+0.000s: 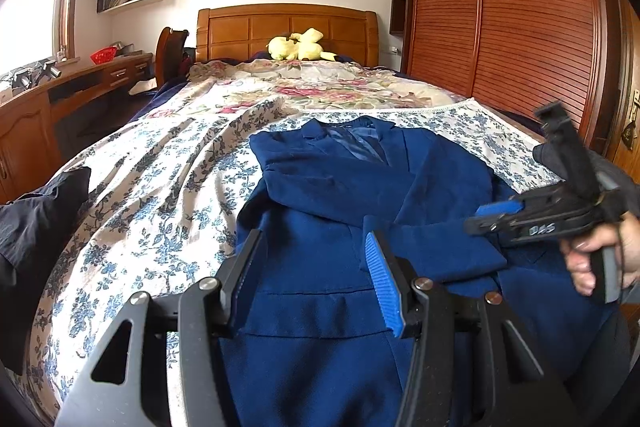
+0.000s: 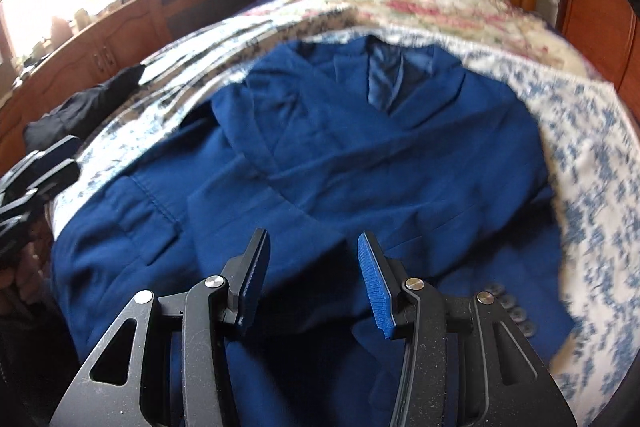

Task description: Fold large clothes

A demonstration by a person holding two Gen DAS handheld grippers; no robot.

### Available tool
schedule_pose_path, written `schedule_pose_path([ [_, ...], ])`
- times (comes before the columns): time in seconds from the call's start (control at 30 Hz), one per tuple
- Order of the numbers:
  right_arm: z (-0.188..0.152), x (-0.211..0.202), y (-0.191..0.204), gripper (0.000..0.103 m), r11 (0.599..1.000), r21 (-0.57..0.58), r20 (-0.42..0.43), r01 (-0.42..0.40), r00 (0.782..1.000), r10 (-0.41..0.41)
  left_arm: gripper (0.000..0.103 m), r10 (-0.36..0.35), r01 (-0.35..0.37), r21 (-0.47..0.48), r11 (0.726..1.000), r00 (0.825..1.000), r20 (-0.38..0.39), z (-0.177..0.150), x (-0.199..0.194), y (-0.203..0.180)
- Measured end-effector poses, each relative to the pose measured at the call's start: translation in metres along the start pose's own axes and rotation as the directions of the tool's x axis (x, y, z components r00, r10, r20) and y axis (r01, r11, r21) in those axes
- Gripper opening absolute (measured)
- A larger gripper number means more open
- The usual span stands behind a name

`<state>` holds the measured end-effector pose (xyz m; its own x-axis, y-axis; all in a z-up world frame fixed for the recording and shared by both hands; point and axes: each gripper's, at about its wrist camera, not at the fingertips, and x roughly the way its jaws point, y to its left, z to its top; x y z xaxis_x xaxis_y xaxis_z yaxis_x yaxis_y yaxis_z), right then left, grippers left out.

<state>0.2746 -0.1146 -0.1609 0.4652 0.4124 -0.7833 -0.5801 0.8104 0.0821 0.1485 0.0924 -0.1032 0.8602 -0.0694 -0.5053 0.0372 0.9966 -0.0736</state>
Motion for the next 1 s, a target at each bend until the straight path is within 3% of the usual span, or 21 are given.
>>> schedule_pose_path([
  [0.23, -0.005, 0.033, -0.002, 0.044, 0.997, 0.069, -0.077, -0.036, 0.996, 0.041, 0.050, 0.003, -0.003, -0.007, 1.000, 1.000, 0.002, 0.000, -0.002, 0.005],
  [0.3, -0.003, 0.031, 0.004, 0.008, 0.998, 0.041, -0.069, -0.053, 0.996, 0.056, 0.050, 0.005, -0.005, -0.011, 1.000, 1.000, 0.002, 0.000, -0.003, 0.007],
  [0.33, -0.001, 0.029, 0.007, 0.004, 0.998, 0.021, -0.062, -0.058, 0.996, 0.059, 0.050, 0.006, -0.006, -0.013, 1.000, 1.000, 0.003, 0.000, -0.004, 0.008],
  [0.5, 0.001, 0.000, 0.036, 0.004, 0.991, -0.040, 0.008, -0.129, 0.992, 0.129, 0.050, 0.011, -0.011, -0.019, 1.000, 1.000, 0.007, 0.001, -0.006, 0.011],
  [0.67, -0.012, -0.027, 0.076, 0.004, 0.975, -0.105, 0.027, -0.196, 0.979, 0.200, 0.050, 0.013, -0.012, -0.021, 1.000, 1.000, 0.013, 0.001, -0.008, 0.012],
  [0.83, -0.032, -0.037, 0.105, 0.004, 0.958, -0.121, -0.006, -0.260, 0.965, 0.261, 0.050, 0.014, -0.014, -0.022, 1.000, 1.000, 0.016, 0.001, -0.010, 0.013],
  [1.0, -0.051, -0.035, 0.115, 0.010, 0.963, -0.116, -0.051, -0.242, 0.970, 0.237, 0.050, 0.011, -0.011, -0.022, 1.000, 1.000, 0.004, -0.002, -0.009, 0.014],
])
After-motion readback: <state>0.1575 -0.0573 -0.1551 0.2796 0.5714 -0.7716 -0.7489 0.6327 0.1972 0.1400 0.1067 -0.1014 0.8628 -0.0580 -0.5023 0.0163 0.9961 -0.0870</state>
